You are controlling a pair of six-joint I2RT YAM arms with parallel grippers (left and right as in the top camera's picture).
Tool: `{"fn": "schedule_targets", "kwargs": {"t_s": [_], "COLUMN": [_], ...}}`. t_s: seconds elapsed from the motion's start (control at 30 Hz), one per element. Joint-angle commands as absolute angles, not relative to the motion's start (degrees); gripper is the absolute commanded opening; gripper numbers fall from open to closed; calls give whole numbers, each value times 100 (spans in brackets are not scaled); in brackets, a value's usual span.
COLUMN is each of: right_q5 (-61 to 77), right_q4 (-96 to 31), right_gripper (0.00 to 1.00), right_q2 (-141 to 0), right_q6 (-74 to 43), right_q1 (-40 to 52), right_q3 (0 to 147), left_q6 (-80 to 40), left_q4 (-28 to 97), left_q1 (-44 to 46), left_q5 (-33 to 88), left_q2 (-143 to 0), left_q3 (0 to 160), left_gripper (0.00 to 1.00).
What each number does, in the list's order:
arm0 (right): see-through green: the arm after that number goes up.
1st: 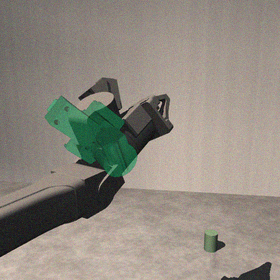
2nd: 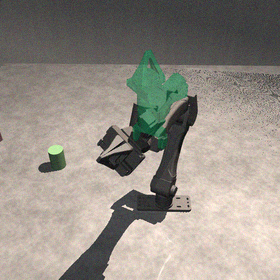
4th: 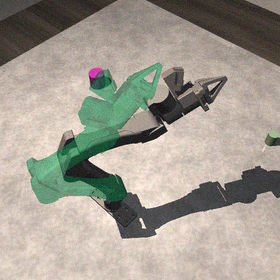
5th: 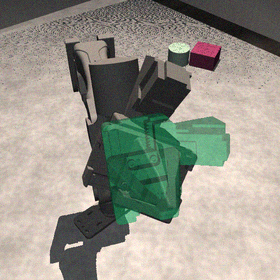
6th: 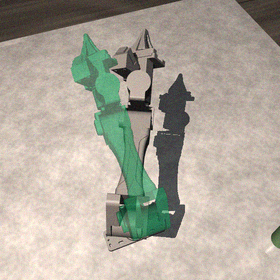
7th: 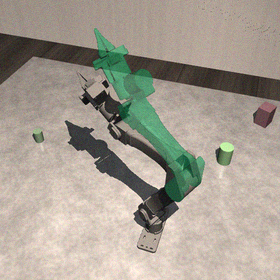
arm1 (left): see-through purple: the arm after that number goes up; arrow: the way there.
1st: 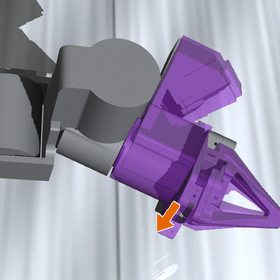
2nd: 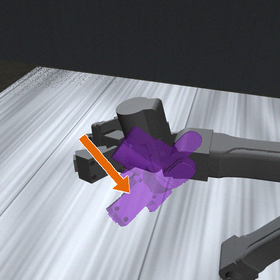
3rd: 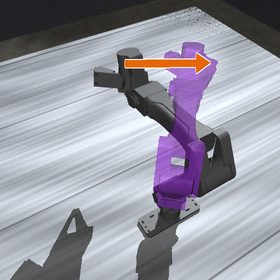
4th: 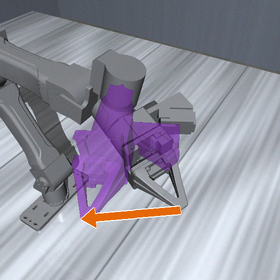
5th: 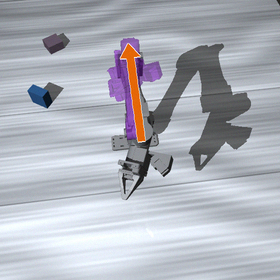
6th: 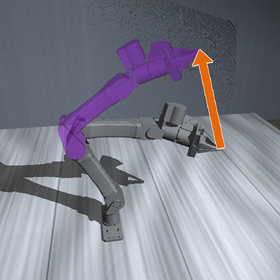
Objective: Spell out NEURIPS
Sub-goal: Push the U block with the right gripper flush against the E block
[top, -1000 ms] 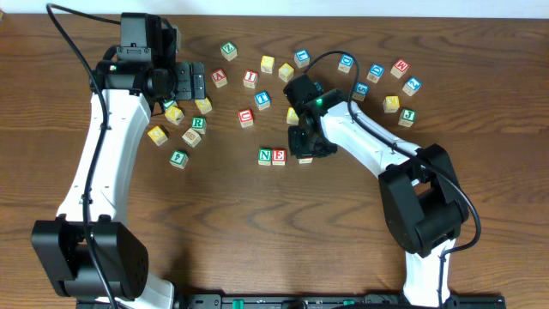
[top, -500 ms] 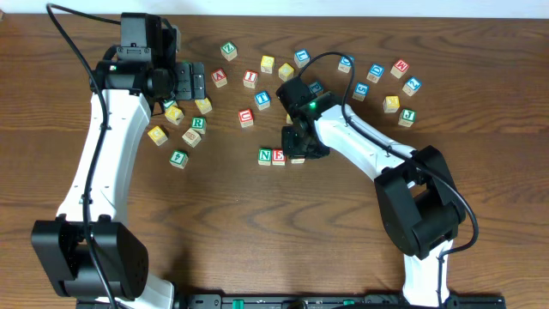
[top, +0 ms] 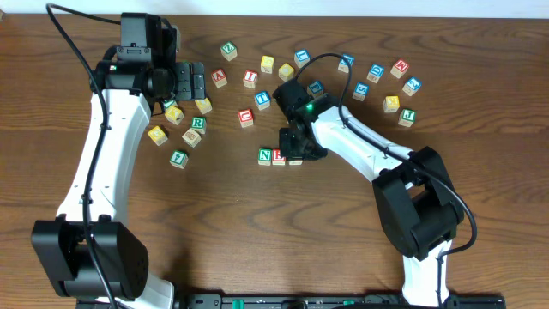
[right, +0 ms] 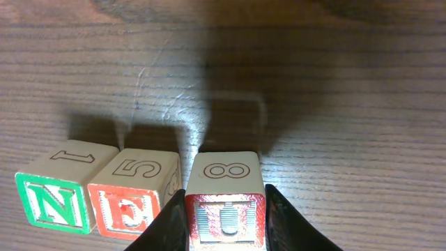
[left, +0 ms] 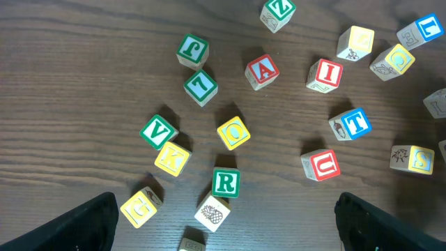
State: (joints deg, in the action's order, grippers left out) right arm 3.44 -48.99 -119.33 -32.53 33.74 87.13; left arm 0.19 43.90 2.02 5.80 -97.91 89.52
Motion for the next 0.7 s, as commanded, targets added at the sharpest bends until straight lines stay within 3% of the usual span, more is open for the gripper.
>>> {"fn": "schedule_targets", "kwargs": {"t_s": [0.0,0.2,0.4,0.67], "right_q5": [364,381,381,381], "right_q4": [-4908,-4923,-4884,-5006], "right_gripper": [28,30,39,39], "right_q2": [-12014,-12014,-12014,-11957], "right_q6": [-3343,-3341,-3341,-3304], "right_q1": [3428,3428,3428,3415], "right_q3": [8672,8672,8672,8823], "left_q6": [12,12,12,12], "left_q4": [4414,4414,4414,4414], "left_q1": [189,189,189,189], "left_q5": [530,530,530,530], "left_q2": [-9660,-9660,-9660,-9660], "left_q3": [9083,9083,9083,9083], "left_gripper": [98,98,98,98]}}
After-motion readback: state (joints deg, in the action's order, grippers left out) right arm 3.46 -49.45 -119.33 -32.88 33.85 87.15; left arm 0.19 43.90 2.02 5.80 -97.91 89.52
